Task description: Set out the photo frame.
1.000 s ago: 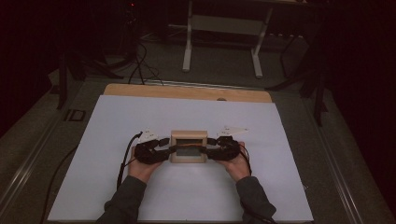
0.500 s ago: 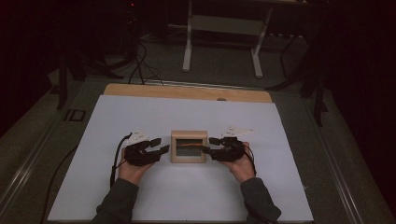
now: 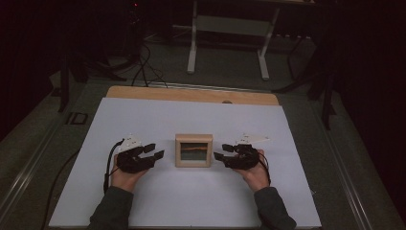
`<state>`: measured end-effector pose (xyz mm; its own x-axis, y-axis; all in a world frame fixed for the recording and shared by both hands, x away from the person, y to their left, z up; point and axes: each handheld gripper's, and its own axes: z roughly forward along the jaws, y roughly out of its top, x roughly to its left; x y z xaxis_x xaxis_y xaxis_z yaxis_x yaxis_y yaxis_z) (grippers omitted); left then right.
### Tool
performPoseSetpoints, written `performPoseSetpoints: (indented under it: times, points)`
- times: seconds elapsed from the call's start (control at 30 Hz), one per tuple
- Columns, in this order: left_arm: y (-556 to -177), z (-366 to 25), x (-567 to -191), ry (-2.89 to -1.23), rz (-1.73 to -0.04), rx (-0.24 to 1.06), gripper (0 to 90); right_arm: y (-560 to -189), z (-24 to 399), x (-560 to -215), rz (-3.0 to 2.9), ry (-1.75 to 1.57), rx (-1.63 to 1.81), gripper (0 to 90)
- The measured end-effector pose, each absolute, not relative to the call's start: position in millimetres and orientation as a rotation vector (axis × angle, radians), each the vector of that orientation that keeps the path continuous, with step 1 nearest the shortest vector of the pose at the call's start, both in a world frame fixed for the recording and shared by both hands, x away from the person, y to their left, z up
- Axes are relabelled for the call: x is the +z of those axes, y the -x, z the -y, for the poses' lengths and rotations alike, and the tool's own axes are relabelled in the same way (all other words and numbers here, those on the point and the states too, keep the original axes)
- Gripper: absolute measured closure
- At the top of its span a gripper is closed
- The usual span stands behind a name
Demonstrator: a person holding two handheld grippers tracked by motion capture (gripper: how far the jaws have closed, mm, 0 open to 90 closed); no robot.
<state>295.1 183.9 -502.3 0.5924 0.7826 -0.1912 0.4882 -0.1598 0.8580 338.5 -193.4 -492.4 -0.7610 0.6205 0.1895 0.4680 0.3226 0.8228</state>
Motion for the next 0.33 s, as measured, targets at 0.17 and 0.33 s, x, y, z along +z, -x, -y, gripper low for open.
performPoseSetpoints:
  times: [0.17,0.33]
  points:
    - [-292.6,-191.7,-505.2,-1.810,-1.058,0.374,50.9,-335.5,202.6,-497.7,-2.413,-1.029,1.414,44.5]
    - [-290.6,-197.9,-509.4,-1.840,-1.081,0.405,50.6,-333.9,211.2,-502.7,-2.413,-1.054,1.399,44.2]
